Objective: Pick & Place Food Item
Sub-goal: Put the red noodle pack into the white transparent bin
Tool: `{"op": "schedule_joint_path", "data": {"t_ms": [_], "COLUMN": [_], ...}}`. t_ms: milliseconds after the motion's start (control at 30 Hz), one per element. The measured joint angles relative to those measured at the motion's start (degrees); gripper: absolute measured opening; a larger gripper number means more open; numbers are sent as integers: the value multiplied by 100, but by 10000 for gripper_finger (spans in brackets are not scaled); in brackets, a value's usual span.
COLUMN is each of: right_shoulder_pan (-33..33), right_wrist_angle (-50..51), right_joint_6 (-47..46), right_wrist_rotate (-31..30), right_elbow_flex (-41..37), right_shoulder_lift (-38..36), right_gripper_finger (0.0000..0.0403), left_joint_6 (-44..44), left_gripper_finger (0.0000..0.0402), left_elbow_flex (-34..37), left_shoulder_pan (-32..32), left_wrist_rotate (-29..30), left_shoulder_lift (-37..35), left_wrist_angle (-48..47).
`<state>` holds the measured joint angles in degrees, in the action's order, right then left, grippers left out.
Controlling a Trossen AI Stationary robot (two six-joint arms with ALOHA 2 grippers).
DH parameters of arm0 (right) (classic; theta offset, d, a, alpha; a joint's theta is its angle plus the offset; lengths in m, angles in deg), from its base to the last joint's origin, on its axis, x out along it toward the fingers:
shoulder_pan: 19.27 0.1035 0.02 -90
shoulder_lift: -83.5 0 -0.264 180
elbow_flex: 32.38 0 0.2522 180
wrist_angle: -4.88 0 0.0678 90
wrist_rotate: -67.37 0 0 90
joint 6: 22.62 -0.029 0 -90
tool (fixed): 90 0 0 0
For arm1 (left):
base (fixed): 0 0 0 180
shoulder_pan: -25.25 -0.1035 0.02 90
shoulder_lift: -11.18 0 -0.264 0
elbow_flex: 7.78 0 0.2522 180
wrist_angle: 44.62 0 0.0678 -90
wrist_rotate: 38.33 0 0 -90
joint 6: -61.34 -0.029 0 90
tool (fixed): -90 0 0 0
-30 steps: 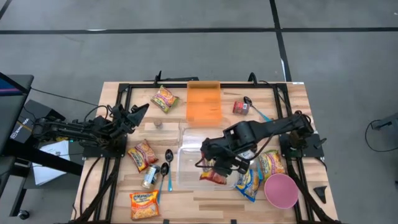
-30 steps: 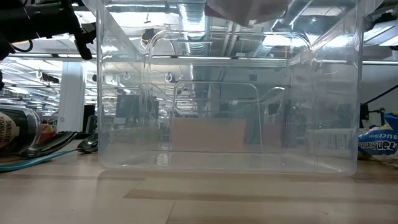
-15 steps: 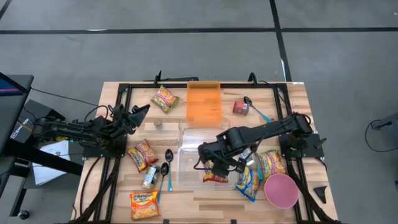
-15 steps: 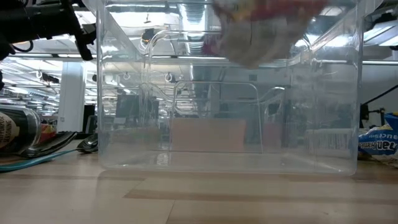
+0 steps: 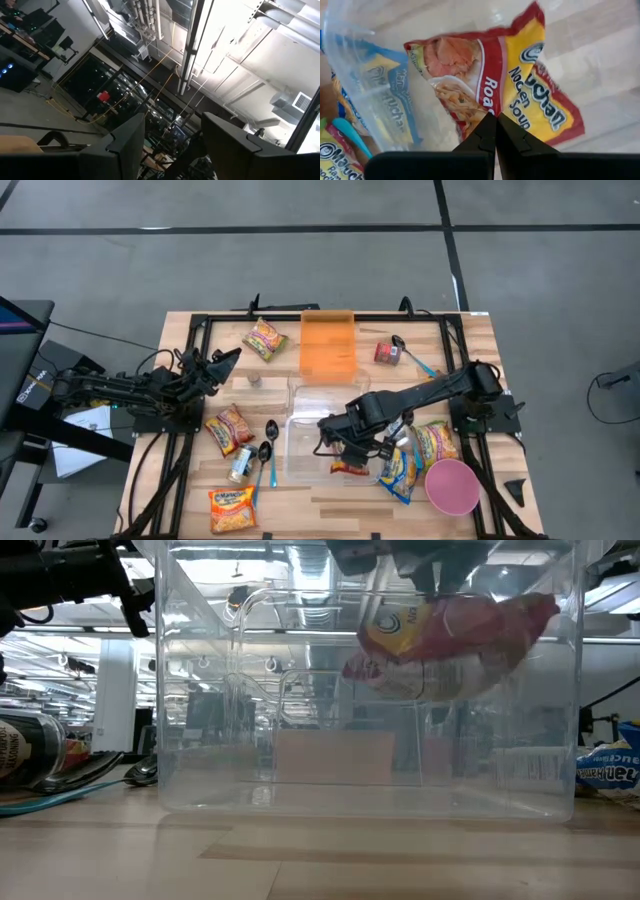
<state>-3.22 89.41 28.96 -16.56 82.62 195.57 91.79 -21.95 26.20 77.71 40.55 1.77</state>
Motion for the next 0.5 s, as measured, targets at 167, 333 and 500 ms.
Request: {"op": "schedule_joint_path", "data": {"t_ms": [167, 333, 500], "right_shoulder_pan": [-50, -38, -39], "right_wrist_angle": [-53, -141, -143], "right_joint_6": [118, 131, 67], "right_wrist_rotate": [2, -8, -3], "right_elbow_flex": [-223, -221, -221], "right_shoulder_lift": [0, 0, 0], "right_gripper_finger": [0, 0, 0], "left_joint_6": [2, 2, 2], "left_gripper_finger": [190, 190, 190], "left_elbow_flex": [1, -1, -1], "left_shoulder_pan": [0, 0, 0], "left_wrist_rotate": [0, 0, 0], "left_shoulder_lift": [0, 0, 0], "left_wrist_angle": [-19, -20, -21]}}
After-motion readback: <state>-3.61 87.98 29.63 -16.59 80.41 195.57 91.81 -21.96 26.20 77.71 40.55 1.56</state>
